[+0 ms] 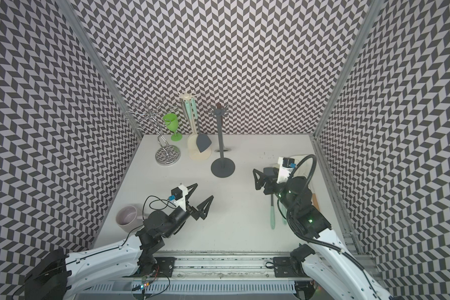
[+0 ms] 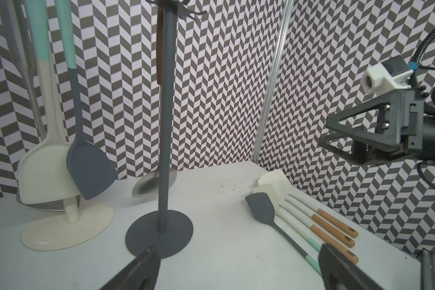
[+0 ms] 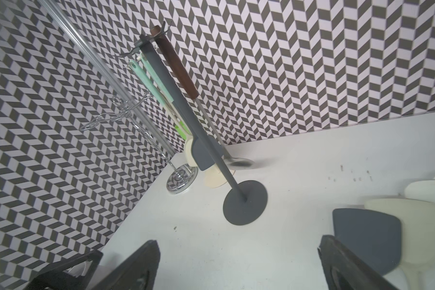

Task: Take the spatula off the kitchen utensil rack
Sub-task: Place the spatula at the center of the board, then adjust the rack at the center of the board.

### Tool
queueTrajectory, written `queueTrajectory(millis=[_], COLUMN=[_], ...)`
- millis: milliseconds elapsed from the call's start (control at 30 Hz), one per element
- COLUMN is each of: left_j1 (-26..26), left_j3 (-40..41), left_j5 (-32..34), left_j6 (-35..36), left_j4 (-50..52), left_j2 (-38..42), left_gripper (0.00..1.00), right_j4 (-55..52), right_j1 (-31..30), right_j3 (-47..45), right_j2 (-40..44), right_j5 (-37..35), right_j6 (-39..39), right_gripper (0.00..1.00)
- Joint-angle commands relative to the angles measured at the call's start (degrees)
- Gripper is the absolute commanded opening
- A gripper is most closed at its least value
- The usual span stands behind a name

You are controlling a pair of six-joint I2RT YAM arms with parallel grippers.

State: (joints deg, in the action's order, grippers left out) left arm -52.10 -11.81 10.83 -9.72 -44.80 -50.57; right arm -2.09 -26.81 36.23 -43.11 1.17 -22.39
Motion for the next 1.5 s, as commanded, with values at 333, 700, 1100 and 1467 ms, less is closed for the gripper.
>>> queueTrajectory(millis=[333,700,1100,1467], left_j1=[16.7,21.5,21.68,21.69], left_j3=[-6.8,-6.38,-4.97,-4.62], left_j5=[-21.2,-25.18,-23.17,-23.14], left_j6=[-16.23,-19.97,-19.38,-19.45], left_j4=[-1.22,-2.71,-1.96,-2.14], left_j2=[-17.64,-19.74,-15.05,-13.77], left_gripper=[1.0,1.0,1.0,1.0], right_j4=[22.91,27.27,32.92,36.36], right_j1=[0.29,0.57,0.6,-1.74], right_j3=[5.85,19.84,30.32,34.37], right_j2=[-24.21,-53.3,-72.25,-79.51], right_j5=[6.38,7.26,9.17,10.94], right_j6=[6.1,5.03,-0.1,-5.59], right_gripper=[0.72,0.5,0.43,0.39])
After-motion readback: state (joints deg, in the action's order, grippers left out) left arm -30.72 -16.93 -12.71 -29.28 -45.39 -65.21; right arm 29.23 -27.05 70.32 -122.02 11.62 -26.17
